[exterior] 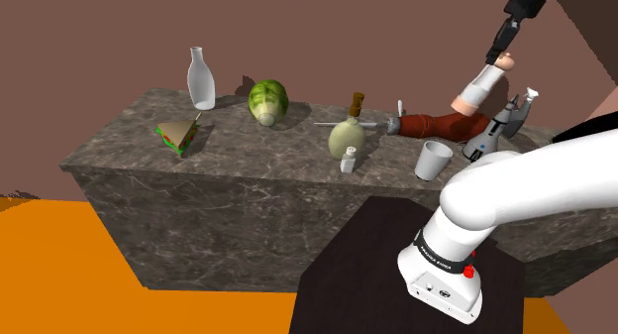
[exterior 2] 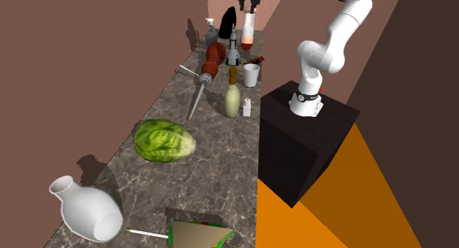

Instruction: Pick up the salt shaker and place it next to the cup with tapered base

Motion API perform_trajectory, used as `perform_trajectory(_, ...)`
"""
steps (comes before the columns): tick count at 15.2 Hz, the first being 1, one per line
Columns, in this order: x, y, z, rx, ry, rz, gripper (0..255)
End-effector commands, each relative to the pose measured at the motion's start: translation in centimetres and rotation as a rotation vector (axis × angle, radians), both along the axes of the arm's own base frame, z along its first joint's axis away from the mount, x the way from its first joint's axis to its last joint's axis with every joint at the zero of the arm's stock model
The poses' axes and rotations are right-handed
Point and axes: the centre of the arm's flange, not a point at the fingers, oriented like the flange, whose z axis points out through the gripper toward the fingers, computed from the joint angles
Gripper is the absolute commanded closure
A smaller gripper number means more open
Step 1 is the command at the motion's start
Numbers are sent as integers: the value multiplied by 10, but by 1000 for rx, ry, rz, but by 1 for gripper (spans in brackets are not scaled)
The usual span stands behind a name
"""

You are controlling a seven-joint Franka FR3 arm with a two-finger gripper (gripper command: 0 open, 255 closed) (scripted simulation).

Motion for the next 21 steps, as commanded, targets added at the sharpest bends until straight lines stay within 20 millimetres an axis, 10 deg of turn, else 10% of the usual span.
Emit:
perform_trajectory(1,-20,-17,3,0,0,1,255)
perform_trajectory(7,-80,-75,3,0,0,1,255)
perform_trajectory(21,-80,-75,-71,0,0,1,255)
